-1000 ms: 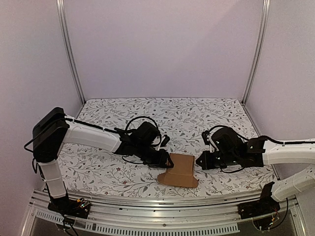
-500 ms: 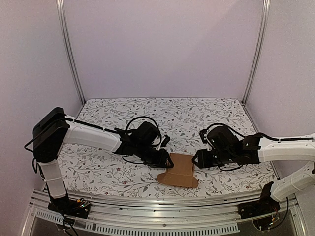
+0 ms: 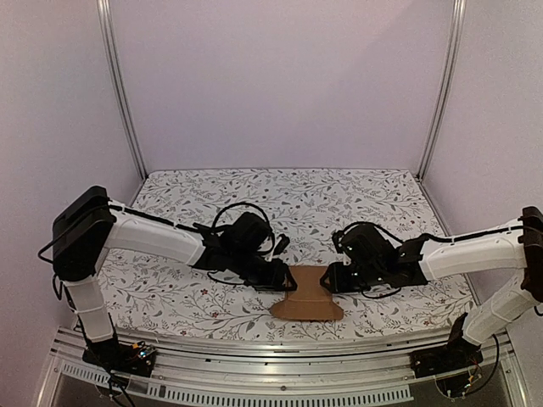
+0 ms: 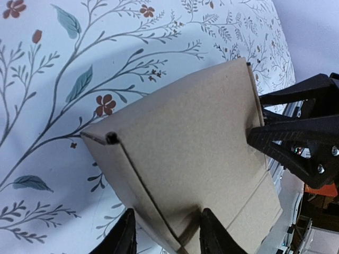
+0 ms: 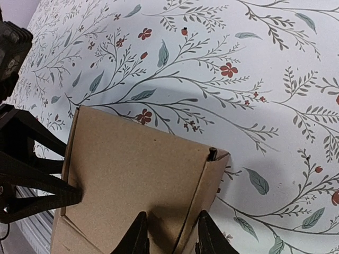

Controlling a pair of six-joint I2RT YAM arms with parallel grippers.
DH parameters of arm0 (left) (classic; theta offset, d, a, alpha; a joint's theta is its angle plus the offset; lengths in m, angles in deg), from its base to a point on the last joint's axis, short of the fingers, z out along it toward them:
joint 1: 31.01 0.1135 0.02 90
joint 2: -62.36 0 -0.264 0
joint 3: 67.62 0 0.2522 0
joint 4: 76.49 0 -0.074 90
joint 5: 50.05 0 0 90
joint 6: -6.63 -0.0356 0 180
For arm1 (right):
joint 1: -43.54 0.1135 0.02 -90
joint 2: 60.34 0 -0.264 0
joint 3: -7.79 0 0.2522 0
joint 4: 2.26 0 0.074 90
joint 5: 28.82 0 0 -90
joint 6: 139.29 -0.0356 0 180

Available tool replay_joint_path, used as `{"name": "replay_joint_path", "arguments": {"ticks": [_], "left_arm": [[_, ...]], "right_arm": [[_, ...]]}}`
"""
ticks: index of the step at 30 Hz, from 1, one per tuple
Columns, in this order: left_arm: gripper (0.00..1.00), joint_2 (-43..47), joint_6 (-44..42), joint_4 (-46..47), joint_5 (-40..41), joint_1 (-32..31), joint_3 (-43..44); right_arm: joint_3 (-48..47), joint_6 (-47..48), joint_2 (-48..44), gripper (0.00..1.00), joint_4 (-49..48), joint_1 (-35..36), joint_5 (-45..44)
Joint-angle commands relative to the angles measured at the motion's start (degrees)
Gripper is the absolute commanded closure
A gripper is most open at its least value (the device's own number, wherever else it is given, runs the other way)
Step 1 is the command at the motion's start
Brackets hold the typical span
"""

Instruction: Fold the paper box

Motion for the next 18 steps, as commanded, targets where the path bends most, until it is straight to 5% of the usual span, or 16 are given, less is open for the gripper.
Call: {"name": "replay_joint_path", "arguments": {"ticks": [1, 7, 18], "left_arm": [[0.54, 3.0, -0.4, -2.9, 2.8, 0.1, -3.0], [0.29, 9.6, 2.4, 4.4, 3.4, 1.6, -10.7], [0.10, 11.2, 14.5, 28.3, -2.7, 1.9, -22.7]], "right_arm": [[2.3, -2.0, 1.4, 0.73, -3.1, 0.3, 1.4], [4.1, -3.1, 1.7, 0.83, -5.6, 0.3, 2.1], [4.5, -3.7, 4.0, 1.00, -8.4, 0.4, 4.4]]}}
